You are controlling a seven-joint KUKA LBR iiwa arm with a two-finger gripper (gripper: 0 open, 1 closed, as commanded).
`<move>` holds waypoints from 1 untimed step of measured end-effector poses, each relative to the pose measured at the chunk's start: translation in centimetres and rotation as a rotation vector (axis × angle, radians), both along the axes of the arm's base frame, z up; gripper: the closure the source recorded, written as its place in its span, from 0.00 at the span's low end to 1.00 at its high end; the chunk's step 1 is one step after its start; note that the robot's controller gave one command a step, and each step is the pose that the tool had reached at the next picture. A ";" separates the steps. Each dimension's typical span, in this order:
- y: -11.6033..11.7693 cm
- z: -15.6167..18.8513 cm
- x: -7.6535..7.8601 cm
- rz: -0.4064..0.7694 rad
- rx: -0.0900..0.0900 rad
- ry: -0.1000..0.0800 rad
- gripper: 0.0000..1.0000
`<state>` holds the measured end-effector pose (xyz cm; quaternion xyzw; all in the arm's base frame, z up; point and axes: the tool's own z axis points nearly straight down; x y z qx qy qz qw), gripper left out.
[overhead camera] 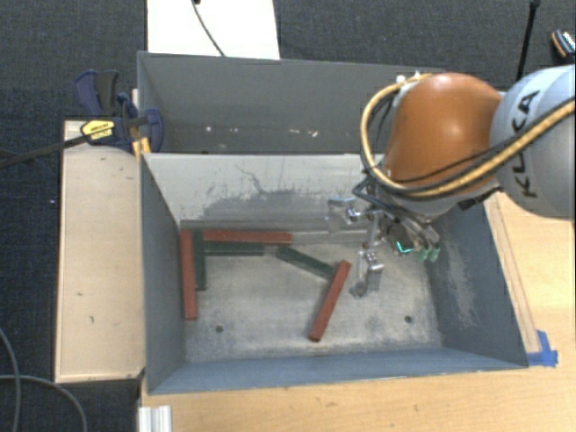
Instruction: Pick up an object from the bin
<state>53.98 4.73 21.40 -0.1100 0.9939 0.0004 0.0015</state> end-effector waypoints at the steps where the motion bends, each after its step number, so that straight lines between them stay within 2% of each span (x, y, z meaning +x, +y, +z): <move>1: -3.4 -14.6 1.6 -0.263 0.000 0.008 0.00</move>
Offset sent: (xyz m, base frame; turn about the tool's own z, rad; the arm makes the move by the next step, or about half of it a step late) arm 0.0168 -0.0341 -0.1440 0.2627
